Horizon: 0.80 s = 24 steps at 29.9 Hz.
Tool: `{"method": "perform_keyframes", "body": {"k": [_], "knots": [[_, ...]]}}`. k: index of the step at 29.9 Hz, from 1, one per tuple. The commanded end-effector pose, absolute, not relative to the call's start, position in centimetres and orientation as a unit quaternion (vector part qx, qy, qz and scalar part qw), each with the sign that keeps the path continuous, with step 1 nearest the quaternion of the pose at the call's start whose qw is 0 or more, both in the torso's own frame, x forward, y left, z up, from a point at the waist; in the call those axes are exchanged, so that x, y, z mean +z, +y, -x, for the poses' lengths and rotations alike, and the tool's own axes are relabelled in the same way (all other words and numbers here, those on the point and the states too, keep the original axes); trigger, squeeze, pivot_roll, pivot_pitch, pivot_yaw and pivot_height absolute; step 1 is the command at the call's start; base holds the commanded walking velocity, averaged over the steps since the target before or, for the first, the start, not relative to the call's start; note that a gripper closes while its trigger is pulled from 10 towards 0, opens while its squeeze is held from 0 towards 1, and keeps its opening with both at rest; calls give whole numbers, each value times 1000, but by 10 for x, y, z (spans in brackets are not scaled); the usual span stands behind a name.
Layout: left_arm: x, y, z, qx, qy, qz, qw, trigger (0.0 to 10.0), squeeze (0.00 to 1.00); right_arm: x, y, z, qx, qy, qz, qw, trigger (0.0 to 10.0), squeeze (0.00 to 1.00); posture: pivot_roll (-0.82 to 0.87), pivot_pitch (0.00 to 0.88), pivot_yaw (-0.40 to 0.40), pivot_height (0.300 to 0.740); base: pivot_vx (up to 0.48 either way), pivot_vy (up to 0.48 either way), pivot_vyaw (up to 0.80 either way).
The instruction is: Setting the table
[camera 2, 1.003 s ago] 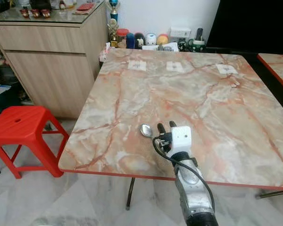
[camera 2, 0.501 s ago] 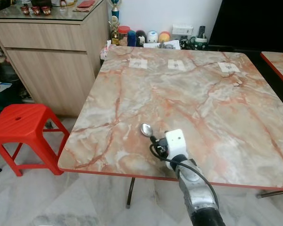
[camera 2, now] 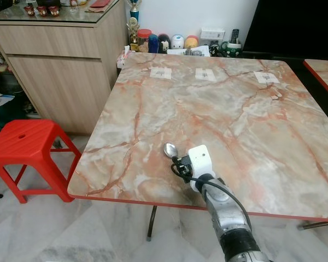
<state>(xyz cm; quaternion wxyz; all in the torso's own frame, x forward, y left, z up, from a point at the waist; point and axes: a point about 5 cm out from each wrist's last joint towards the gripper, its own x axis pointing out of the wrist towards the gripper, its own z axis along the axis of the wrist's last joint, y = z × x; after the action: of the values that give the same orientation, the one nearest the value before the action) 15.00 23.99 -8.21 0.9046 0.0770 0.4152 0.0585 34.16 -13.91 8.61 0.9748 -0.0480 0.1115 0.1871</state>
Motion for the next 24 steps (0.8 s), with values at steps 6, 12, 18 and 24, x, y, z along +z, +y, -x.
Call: {"method": "perform_keyframes", "body": {"k": [6, 12, 18, 24], "knots": [[-85, 241, -144, 52, 429, -82, 898, 10000, 0, 82, -142, -343, 184, 131, 49, 973, 10000, 0, 56, 114, -33, 740, 0, 0, 0], [-85, 242, -144, 53, 429, -82, 898, 10000, 0, 79, -142, -344, 186, 140, 48, 971, 10000, 0, 58, 114, -32, 740, 0, 0, 0], [-85, 242, -143, 51, 430, -82, 898, 10000, 0, 73, -135, -342, 202, 155, 32, 966, 10000, 0, 58, 114, -32, 740, 0, 0, 0], [-85, 242, -142, 50, 431, -82, 897, 10000, 0, 67, -133, -340, 212, 173, 34, 961, 10000, 0, 60, 117, -30, 740, 0, 0, 0]]}}
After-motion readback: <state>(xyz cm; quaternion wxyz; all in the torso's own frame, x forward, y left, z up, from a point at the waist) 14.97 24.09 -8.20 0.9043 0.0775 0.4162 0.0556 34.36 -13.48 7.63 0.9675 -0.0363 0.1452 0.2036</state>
